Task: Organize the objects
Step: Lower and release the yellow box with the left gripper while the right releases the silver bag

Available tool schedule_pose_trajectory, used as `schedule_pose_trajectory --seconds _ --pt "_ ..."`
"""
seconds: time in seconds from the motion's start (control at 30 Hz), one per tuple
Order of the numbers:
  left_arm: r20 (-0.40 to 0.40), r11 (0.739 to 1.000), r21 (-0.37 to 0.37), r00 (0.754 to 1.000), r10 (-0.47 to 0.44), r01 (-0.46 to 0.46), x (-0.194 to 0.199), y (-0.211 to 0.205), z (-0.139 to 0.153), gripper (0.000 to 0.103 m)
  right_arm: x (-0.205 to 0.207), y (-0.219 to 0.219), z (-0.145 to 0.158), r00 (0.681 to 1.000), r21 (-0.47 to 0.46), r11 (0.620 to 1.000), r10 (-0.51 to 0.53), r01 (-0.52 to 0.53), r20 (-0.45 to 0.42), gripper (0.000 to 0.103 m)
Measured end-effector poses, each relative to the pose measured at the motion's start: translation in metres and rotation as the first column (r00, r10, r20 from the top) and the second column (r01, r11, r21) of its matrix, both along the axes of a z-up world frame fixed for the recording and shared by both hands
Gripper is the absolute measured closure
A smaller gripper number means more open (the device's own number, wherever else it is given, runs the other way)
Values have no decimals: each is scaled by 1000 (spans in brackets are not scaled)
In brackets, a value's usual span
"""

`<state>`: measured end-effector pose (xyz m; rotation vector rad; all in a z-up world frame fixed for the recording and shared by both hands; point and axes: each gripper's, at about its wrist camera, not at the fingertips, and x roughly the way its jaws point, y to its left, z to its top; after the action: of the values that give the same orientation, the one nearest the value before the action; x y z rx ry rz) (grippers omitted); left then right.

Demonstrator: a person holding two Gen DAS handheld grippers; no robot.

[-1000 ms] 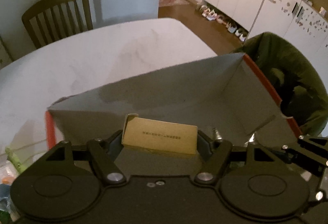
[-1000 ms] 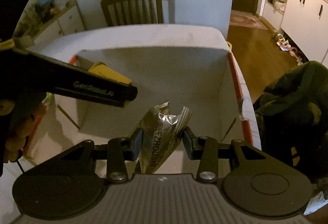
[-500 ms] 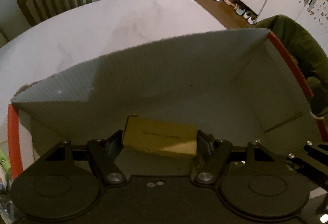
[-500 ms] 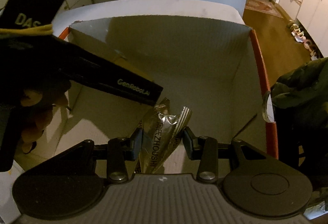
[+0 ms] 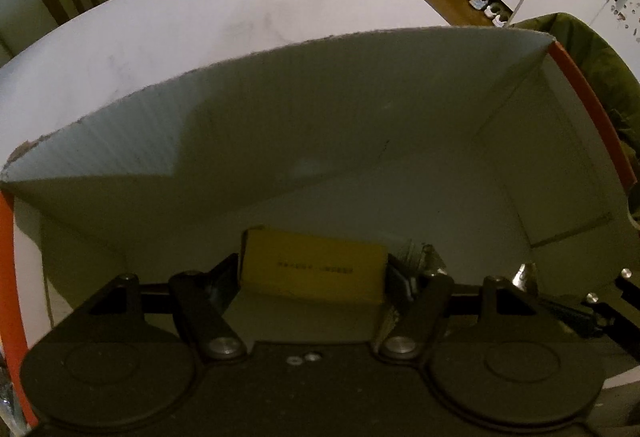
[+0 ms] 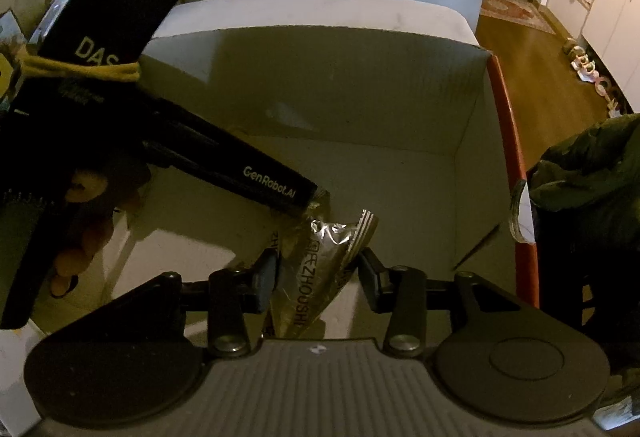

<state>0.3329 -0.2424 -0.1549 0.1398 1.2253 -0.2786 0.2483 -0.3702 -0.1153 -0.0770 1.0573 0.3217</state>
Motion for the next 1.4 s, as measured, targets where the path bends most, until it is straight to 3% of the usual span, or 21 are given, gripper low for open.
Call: schedule_pose_trajectory --seconds 0.1,0.23,0.53,1.07,1.4 --pt "10 1000 -2 1000 6 -6 0 2 1 27 1 -2 0 1000 -2 1000 -3 3 1 57" --pt "20 1000 3 1000 10 -10 -2 0 4 24 1 -5 3 1000 -2 1000 -11 11 18 46" --pt "72 999 -38 997 23 -20 -9 5 23 19 -9 -5 18 998 11 1000 -7 6 59 40" --pt "221 993 -113 975 12 13 -62 24 87 18 -44 -11 63 986 70 998 -16 5 165 40" --pt "342 989 -130 940 -19 67 -108 45 121 17 -63 -1 82 976 68 998 4 -19 220 40"
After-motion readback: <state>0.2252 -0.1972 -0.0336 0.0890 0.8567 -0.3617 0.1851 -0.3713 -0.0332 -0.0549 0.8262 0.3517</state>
